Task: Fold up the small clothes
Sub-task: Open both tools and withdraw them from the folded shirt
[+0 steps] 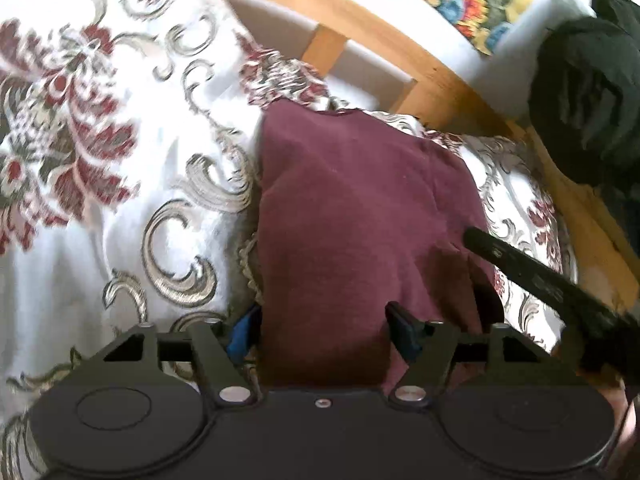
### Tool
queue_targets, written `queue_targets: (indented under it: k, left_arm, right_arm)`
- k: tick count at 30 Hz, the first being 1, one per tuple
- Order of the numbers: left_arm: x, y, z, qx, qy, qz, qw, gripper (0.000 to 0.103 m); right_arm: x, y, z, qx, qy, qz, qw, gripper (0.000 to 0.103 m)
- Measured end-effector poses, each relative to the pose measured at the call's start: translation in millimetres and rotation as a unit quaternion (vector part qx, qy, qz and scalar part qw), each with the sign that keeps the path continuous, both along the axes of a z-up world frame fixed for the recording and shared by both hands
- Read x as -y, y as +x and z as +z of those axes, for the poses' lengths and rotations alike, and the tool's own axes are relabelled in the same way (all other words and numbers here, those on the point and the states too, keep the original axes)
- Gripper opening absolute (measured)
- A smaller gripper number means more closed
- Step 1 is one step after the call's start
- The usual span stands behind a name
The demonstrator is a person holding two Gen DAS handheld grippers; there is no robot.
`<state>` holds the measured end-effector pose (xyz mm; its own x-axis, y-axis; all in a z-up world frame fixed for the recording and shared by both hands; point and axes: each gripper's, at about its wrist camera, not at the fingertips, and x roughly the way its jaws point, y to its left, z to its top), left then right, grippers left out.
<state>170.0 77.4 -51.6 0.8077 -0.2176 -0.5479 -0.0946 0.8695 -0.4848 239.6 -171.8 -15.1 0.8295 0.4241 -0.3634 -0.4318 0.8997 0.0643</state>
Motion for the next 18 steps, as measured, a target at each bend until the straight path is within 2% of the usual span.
queue_targets:
  k: [5,8,10,15,18]
  left_arm:
    - [-1.4,-10.9,6.1,-0.007,0.003,0.02,0.9998,0.088]
    - [-1.2,-20.8,13.6,0.002,0.012,0.024,0.9996,0.092]
    - [0.3,-29.4,21.9,0.008,0.034,0.029,0.999,0.094]
    - [7.6,-59.1,46.2,0.036,0.107,0.032,0.9931,0.102]
    - [10.8,-79.8,59.6,0.046,0.126,0.042,0.9901,0.102]
  right_arm:
    - [10.0,-28.9,7.1,0.012,0.003,-0.006,1.0,0.077]
    - [15.0,-49.8,11.6,0.027,0.008,-0.007,1.0,0.092]
    - [18.0,-63.1,15.8,0.039,0.017,-0.006,0.999,0.101]
    - [28.0,-94.1,26.2,0.054,0.045,-0.007,0.998,0.102]
    - [35.8,-113.6,31.9,0.062,0.054,-0.008,0.997,0.102]
